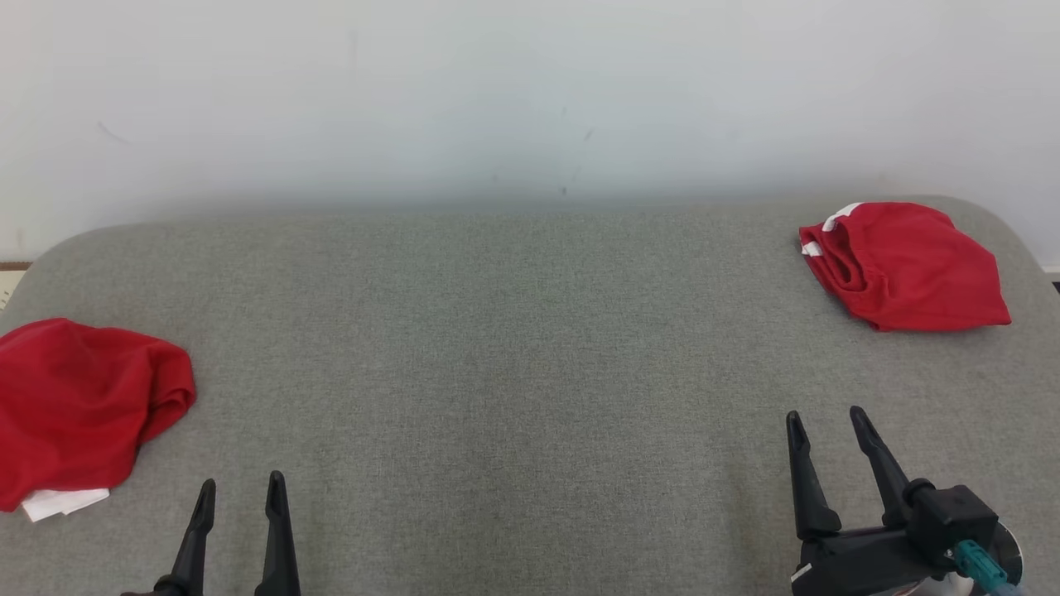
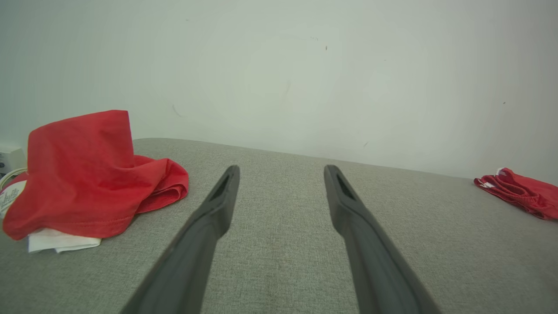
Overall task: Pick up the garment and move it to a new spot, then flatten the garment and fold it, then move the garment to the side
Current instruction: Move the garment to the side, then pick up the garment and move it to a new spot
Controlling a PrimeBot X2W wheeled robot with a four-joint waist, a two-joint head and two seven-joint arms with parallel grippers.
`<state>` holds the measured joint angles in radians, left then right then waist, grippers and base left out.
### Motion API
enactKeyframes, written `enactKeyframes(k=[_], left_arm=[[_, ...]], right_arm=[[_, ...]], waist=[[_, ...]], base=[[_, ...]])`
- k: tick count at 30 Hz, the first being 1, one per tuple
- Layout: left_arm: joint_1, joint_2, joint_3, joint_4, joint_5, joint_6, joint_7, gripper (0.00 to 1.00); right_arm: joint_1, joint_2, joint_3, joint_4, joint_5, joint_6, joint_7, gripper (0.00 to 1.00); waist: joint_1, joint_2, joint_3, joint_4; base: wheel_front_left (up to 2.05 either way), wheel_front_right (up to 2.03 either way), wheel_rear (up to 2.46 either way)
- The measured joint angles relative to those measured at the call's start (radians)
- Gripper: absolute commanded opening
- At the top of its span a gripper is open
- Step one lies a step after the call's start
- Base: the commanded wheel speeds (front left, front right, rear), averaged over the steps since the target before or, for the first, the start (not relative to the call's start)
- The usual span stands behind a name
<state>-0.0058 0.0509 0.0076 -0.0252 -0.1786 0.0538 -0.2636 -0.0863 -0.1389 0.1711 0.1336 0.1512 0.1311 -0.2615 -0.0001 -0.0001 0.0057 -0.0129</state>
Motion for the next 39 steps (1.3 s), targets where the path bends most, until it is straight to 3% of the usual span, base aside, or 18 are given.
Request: enactKeyframes(k=[13, 39], left_arm=[[-0.016, 0.000, 0.006, 0.053, 0.022, -0.002, 0.000, 1.00], [-0.015, 0.000, 0.015, 0.058, 0.031, 0.001, 0.000, 1.00]], right_arm=[[0.026, 0.032, -0.026, -0.003, -0.061, 0.000, 0.000, 1.00], [0.035, 0.045, -0.039, 0.004, -0.065, 0.000, 0.000, 1.00]], waist=[[0.0001, 0.0001, -0.010, -0.014], [0.0001, 0.0001, -0.010, -0.020]], base=[[0.00, 0.00, 0.00], [0.00, 0.00, 0.00]])
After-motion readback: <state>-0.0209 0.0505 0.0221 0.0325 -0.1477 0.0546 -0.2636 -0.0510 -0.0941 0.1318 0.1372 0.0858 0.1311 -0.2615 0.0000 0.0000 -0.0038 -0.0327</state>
